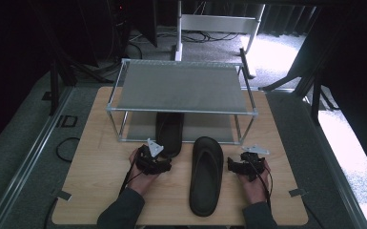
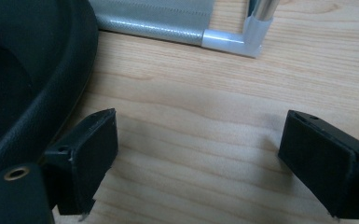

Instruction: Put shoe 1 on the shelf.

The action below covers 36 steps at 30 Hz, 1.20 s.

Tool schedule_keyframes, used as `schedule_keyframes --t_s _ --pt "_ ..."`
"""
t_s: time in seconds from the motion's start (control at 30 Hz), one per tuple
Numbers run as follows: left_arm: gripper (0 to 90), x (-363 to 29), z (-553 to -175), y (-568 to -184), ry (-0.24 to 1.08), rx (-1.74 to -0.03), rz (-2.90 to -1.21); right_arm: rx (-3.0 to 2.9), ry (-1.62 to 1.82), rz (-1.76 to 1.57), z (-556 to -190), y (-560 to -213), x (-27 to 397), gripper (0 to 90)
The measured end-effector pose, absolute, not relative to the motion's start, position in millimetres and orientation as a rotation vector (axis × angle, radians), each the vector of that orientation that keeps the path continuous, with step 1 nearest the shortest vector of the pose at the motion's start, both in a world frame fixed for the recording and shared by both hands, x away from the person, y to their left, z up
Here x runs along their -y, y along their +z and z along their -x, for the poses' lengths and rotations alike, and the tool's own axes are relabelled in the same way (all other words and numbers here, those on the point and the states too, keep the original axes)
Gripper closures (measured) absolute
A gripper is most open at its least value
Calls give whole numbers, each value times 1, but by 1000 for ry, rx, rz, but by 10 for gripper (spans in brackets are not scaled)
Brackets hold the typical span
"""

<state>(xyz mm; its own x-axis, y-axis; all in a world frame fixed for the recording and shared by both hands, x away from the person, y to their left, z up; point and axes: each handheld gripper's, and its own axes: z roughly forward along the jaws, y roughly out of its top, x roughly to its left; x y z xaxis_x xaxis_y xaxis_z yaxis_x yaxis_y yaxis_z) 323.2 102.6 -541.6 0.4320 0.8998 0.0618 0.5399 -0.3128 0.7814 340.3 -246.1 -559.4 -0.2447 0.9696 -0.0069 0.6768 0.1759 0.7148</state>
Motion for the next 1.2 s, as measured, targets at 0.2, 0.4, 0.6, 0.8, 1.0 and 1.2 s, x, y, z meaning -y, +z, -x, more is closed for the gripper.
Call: schedule_keyframes --t_s 0.2,0.4,0.6,0.8,1.0,1.2 --pt "217 -101 -333 -541 684 -1220 -1991 -1984 834 -1544 -345 -559 247 143" --pt "218 -96 -343 -540 701 -1215 -2003 -1963 820 -1572 -351 -558 247 161" --pt "218 -94 -355 -540 721 -1219 -2009 -1977 805 -1574 -351 -552 248 482" --pt "225 -93 -365 -542 732 -1232 -2002 -1966 825 -1569 -351 -551 251 600" --pt "229 -92 -366 -542 732 -1246 -1993 -1907 885 -1531 -355 -541 256 599" --pt "229 -92 -362 -549 701 -1236 -2019 -1873 895 -1505 -367 -539 260 593"
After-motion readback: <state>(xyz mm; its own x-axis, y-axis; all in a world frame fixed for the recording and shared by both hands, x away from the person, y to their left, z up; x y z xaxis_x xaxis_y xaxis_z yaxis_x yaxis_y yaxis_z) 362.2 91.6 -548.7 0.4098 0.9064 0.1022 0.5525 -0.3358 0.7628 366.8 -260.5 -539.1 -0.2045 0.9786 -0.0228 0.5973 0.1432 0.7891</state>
